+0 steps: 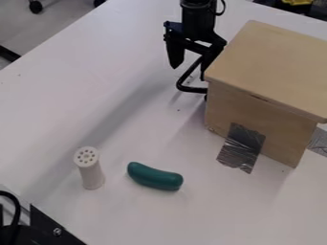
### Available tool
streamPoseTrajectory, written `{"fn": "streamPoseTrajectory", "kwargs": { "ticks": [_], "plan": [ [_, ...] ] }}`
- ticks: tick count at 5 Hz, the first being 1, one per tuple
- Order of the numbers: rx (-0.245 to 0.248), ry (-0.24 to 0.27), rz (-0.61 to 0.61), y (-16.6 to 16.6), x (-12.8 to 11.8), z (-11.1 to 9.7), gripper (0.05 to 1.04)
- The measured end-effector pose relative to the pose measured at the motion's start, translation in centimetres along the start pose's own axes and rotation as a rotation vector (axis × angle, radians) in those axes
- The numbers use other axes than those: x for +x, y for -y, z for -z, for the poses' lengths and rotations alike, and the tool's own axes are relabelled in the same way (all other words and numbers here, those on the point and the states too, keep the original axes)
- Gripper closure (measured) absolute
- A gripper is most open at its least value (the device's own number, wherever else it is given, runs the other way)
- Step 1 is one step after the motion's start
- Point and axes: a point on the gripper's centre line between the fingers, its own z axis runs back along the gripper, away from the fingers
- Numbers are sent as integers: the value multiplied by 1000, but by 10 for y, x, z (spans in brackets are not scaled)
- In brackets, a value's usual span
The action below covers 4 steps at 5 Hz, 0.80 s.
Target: Open the drawer
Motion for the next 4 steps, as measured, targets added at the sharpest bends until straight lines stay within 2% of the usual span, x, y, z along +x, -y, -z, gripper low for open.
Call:
{"fn": "streamPoseTrajectory", "kwargs": {
  "ticks": [1, 2, 3, 4],
  "plan": [
    [-2, -4, -8, -6, 3, 2, 87],
    [-10, -20, -18, -8, 2, 6, 130],
    [-7, -16, -44, -17, 2, 6, 296],
    [-9, -3, -66, -22, 3, 6, 598]
  ]
}}
